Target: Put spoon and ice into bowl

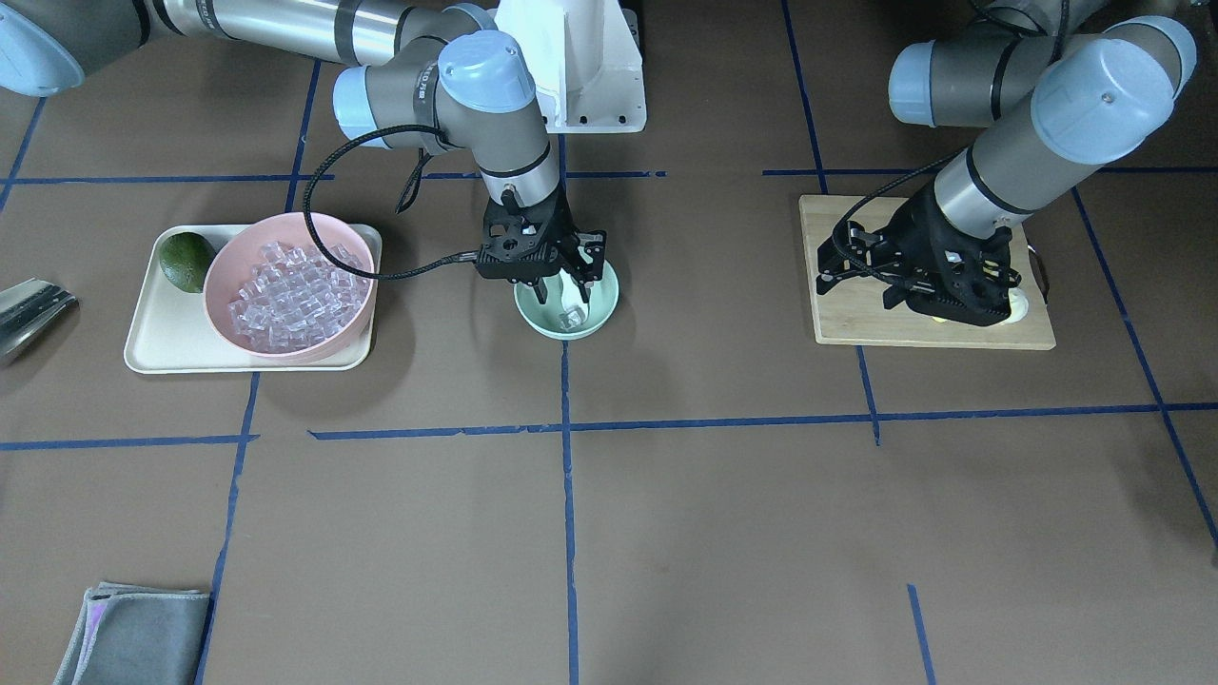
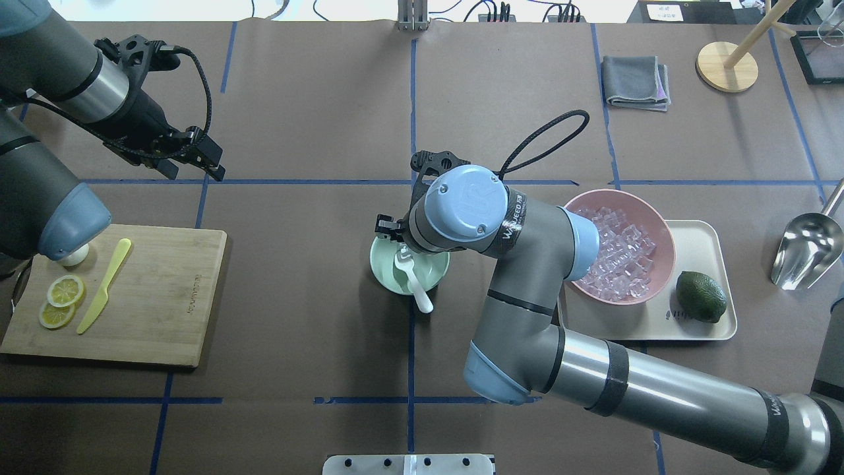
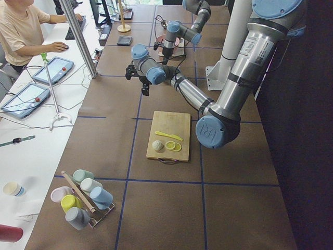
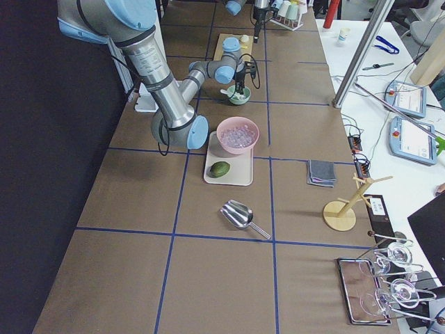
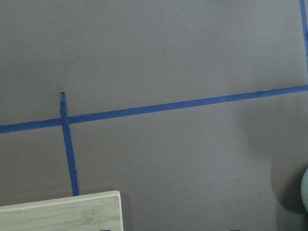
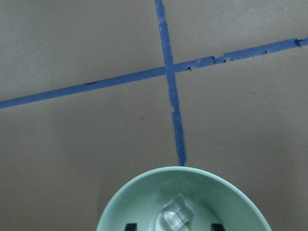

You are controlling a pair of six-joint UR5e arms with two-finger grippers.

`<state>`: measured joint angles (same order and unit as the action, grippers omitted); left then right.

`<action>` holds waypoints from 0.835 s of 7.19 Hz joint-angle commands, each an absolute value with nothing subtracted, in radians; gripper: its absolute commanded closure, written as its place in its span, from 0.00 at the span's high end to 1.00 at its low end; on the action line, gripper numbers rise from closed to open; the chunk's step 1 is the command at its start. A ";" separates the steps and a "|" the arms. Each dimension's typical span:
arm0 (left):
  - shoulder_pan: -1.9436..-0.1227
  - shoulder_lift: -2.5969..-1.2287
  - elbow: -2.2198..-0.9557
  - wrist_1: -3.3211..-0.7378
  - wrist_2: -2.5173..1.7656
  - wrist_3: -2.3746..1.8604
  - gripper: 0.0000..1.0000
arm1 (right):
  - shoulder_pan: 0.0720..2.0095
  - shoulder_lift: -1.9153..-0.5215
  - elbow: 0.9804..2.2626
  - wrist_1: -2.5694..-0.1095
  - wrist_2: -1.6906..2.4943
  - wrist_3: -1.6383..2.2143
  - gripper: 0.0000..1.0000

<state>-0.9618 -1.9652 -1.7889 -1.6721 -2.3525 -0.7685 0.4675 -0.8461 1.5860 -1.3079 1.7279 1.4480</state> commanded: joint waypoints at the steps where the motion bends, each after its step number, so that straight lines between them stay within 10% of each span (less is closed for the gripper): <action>1: -0.962 -1.948 -1.792 -1.672 -2.352 -0.758 0.87 | 0.517 -0.959 1.758 -1.316 1.776 1.437 1.00; 6: -1.145 -1.737 -1.744 -1.721 -2.358 -0.307 0.87 | 1.096 -1.566 2.034 -1.321 2.334 0.814 1.00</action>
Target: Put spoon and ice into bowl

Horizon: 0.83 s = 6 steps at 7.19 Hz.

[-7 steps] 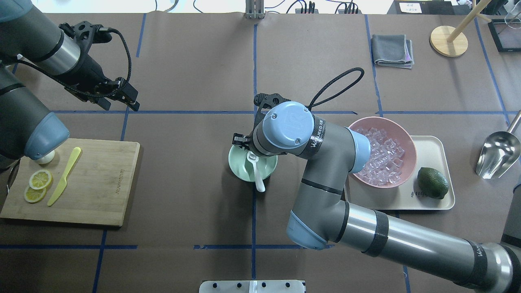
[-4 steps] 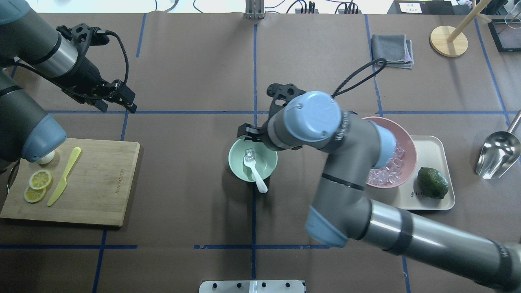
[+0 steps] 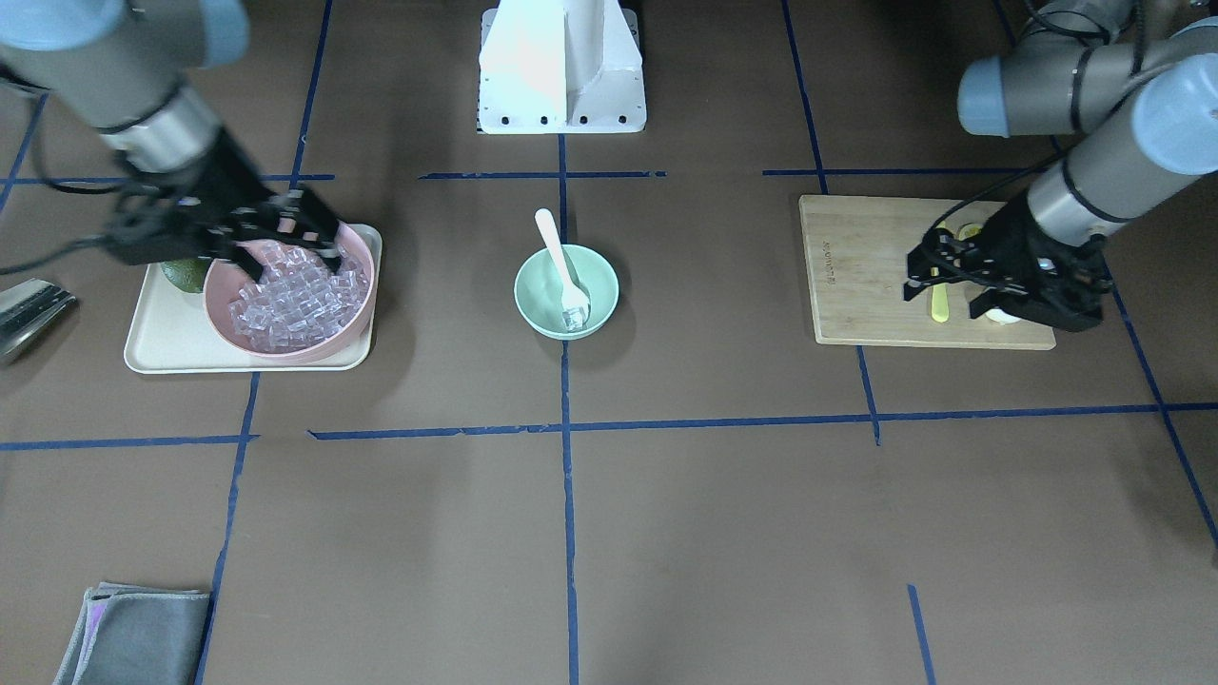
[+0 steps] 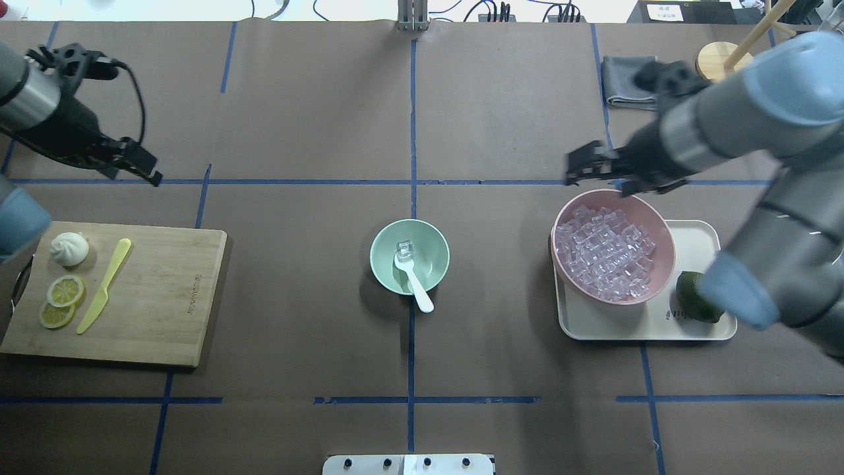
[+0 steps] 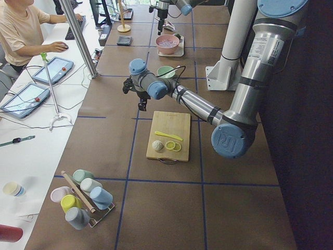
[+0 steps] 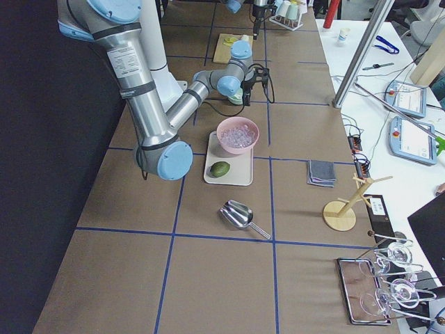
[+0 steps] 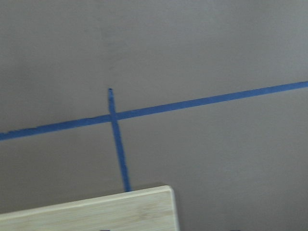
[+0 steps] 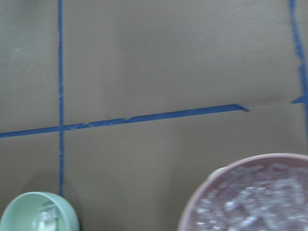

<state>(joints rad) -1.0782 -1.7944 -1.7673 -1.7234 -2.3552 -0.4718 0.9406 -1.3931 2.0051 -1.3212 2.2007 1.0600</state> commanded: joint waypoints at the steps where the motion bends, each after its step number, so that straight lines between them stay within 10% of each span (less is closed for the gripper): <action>1: -1.208 -1.721 -1.709 -1.718 -2.356 -0.196 0.87 | 1.215 -1.663 2.004 -1.327 2.365 0.565 1.00; 6: -1.471 -1.720 -1.534 -1.624 -2.381 0.133 0.87 | 1.578 -1.669 1.645 -1.600 2.385 -0.237 1.00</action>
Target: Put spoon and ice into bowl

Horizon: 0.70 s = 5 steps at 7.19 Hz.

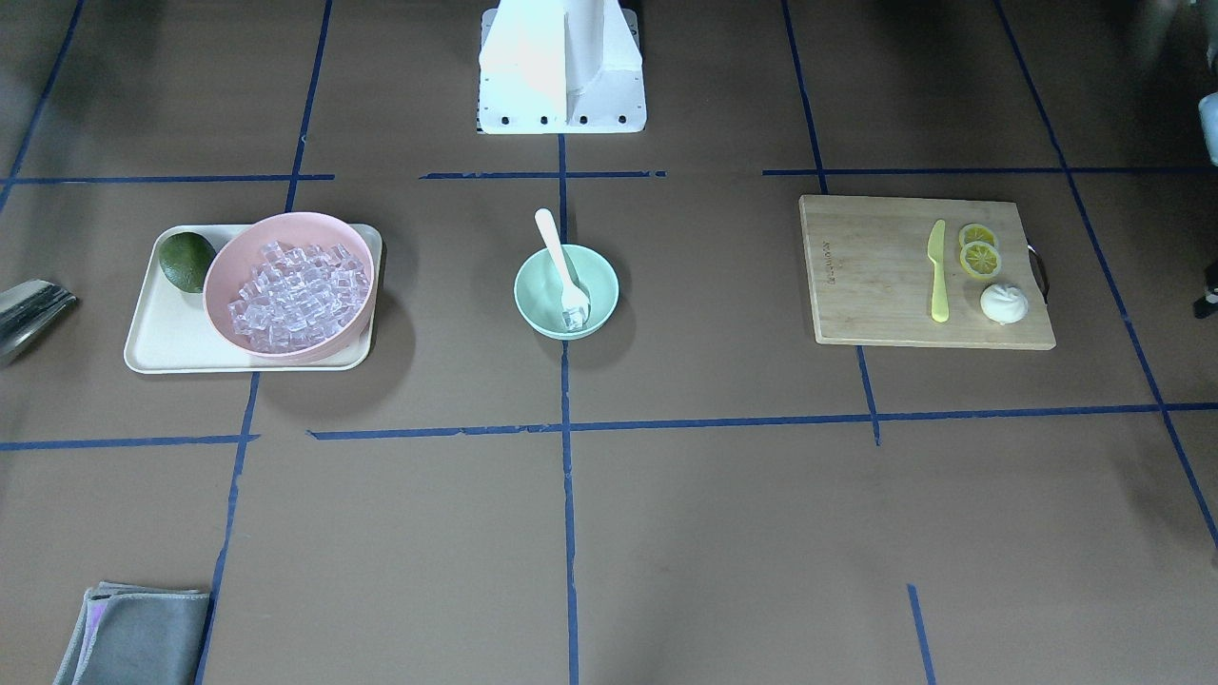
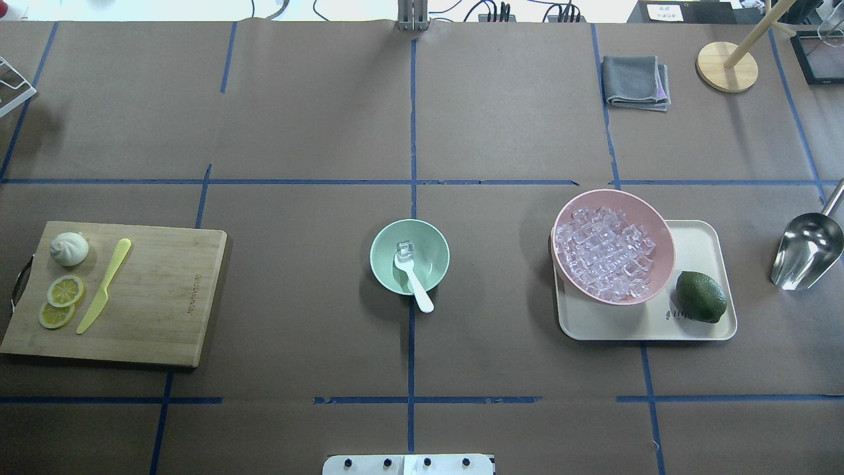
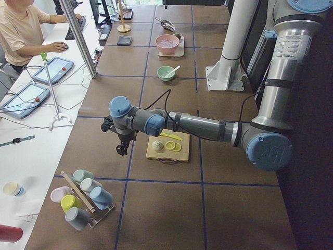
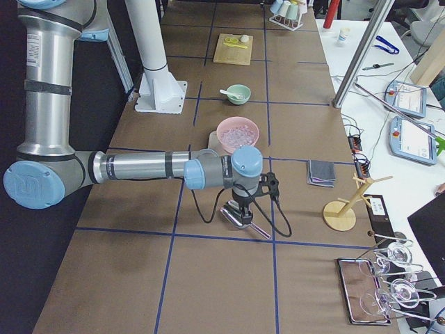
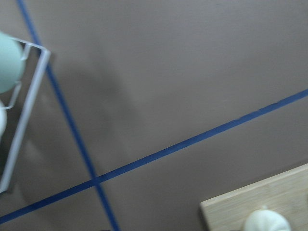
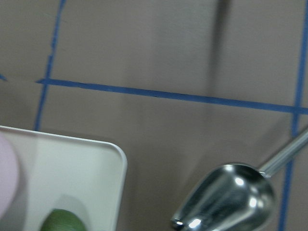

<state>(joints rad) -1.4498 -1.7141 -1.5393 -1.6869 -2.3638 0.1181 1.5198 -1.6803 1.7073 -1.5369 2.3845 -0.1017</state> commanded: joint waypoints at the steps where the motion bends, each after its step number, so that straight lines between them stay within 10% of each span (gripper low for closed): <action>1: -1.474 -1.739 -1.531 -1.591 -2.400 0.118 0.87 | 1.578 -1.667 1.628 -1.601 2.378 -0.239 1.00; 5: -1.471 -1.726 -1.610 -1.383 -2.410 0.091 0.90 | 1.615 -1.625 1.525 -1.603 2.385 -0.316 1.00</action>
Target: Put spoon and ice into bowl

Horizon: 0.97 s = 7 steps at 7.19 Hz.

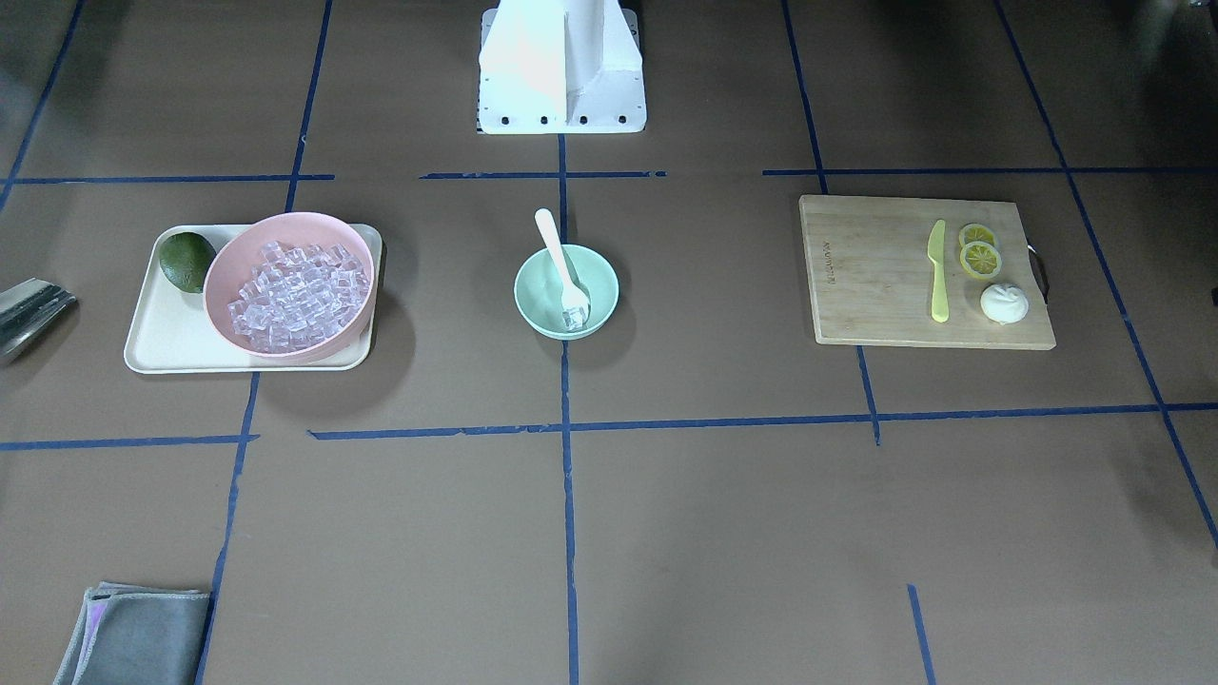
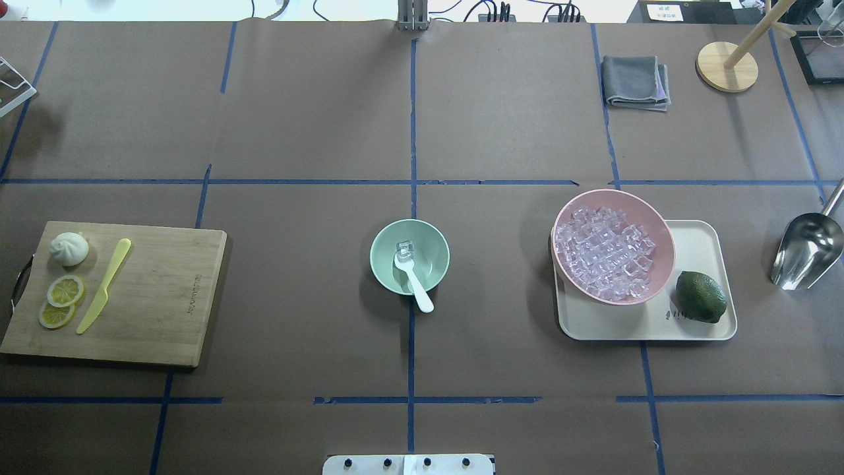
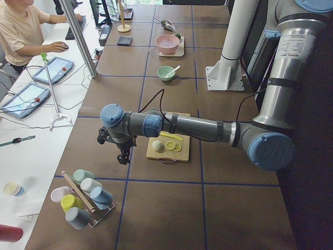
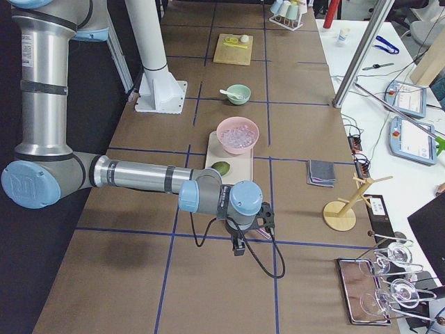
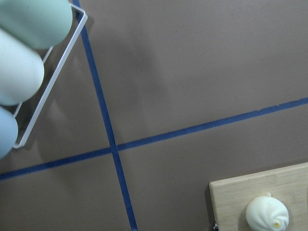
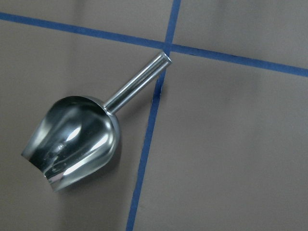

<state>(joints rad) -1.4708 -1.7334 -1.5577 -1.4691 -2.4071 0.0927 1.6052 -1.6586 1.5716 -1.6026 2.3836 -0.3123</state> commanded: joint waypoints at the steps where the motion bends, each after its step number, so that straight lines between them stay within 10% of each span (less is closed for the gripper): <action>1: -1.474 -1.727 -1.655 -1.297 -2.410 0.107 0.92 | 1.614 -1.614 1.537 -1.603 2.376 -0.327 1.00; 7: -1.486 -1.542 -1.769 -1.377 -2.381 0.140 1.00 | 1.614 -1.629 1.529 -1.582 2.355 -0.319 1.00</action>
